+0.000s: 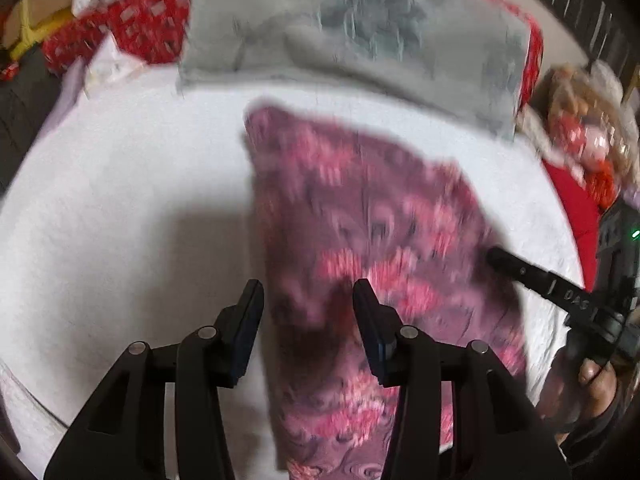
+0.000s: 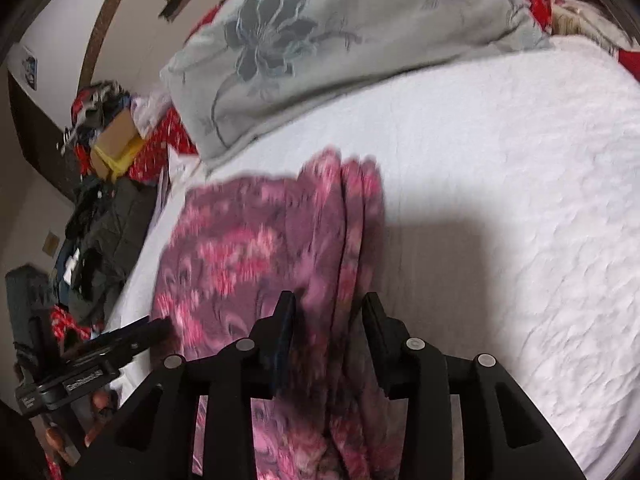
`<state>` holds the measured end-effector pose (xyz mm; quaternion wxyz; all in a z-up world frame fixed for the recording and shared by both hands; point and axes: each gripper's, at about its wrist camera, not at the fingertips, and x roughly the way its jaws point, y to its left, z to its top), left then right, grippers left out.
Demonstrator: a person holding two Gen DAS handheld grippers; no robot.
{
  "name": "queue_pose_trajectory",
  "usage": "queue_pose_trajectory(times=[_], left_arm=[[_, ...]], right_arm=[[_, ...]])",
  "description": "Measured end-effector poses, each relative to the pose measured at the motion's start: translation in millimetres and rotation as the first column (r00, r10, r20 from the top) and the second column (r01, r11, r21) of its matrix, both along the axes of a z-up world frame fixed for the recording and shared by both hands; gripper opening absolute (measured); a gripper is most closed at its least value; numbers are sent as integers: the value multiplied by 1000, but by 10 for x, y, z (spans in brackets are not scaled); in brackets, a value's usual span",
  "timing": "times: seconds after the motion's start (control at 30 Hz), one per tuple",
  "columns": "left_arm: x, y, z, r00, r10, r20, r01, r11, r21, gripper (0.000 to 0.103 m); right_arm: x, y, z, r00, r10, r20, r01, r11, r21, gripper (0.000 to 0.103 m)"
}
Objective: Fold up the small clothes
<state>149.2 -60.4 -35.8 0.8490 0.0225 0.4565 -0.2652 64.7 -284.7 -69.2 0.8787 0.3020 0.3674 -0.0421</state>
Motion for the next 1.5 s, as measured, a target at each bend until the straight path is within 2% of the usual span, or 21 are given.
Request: queue_pose_trajectory(times=[0.03, 0.1, 0.2, 0.23, 0.3, 0.37, 0.43, 0.5, 0.57, 0.63, 0.73, 0.83, 0.9, 0.97, 1.0, 1.07, 1.2, 1.3, 1.37, 1.43, 1.5], left_arm=[[59, 18, 51, 1000, 10, 7, -10, 1000, -17, 51], [204, -25, 76, 1000, 6, 12, -6, 1000, -27, 57], [435, -221, 20, 1000, -6, 22, 5, 999, 41, 57], [521, -321, -26, 1000, -18, 17, 17, 997, 72, 57], [643, -443, -124, 999, -31, 15, 30, 993, 111, 57], [738, -514, -277, 1000, -18, 5, 17, 990, 141, 61], [851, -550, -454, 999, -13, -47, 20, 988, 150, 80], [969, -506, -533, 994, 13, -105, -1, 994, 111, 84], [1037, -386, -474, 987, 20, -160, -10, 998, 63, 84], [991, -225, -335, 990, 28, -141, -23, 999, 42, 83], [796, -25, -187, 994, 40, -99, -38, 999, 23, 83], [552, 72, -252, 994, 31, -107, -30, 999, 11, 83], [515, -10, -392, 993, 28, -111, -22, 998, 52, 84], [517, -74, -480, 993, 31, -114, -22, 996, 85, 85], [545, -76, -457, 992, 34, -121, -23, 996, 92, 85], [542, -25, -324, 991, 44, -127, -32, 994, 100, 85], [270, 130, -102, 997, 42, -70, -36, 995, 95, 84], [26, 148, -265, 996, 28, -87, -19, 994, 109, 84], [-31, 71, -497, 991, 23, -132, -3, 988, 155, 85], [-98, 51, -611, 989, 35, -141, -10, 985, 175, 86], [-144, 92, -545, 989, 44, -141, -18, 984, 178, 86]], right_arm=[[63, -65, 8, 1000, -21, 4, 21, 1000, 18, 45], [172, -130, -27, 999, -37, -5, 37, 998, 43, 48], [426, -163, -119, 998, -45, -53, 48, 997, 65, 48], [508, -151, -114, 998, -37, -54, 40, 998, 58, 45], [564, -98, -15, 1000, -5, -5, 5, 1000, -5, 16], [588, -112, -25, 1000, -25, 0, 25, 998, -59, 15], [649, -210, -225, 996, -45, -72, 43, 998, -35, 16], [633, -324, -293, 996, -60, -69, 62, 997, 35, 19], [559, -334, -154, 994, -84, -71, 84, 996, 3, 31], [449, -252, 32, 998, -45, -31, 44, 998, -49, 32], [234, 10, 277, 989, 134, 58, -128, 987, -96, 32], [170, 248, 199, 974, 225, 9, -219, 958, -185, 31], [283, 336, -134, 964, 222, -147, -252, 940, -231, 28], [238, 360, -177, 970, 219, -105, -240, 934, -266, 25], [229, 378, -139, 970, 210, -125, -237, 934, -269, 25], [151, 430, 15, 971, 197, -136, -227, 938, -263, 28], [-150, 517, 221, 961, 266, -80, -278, 923, -267, 32], [-270, 567, 79, 956, 269, -120, -292, 918, -267, 33], [-242, 553, -232, 942, 226, -248, -291, 919, -268, 37], [-297, 472, -232, 961, 184, -207, -229, 949, -217, 39], [-326, 453, -164, 965, 159, -208, -200, 960, -194, 39]])
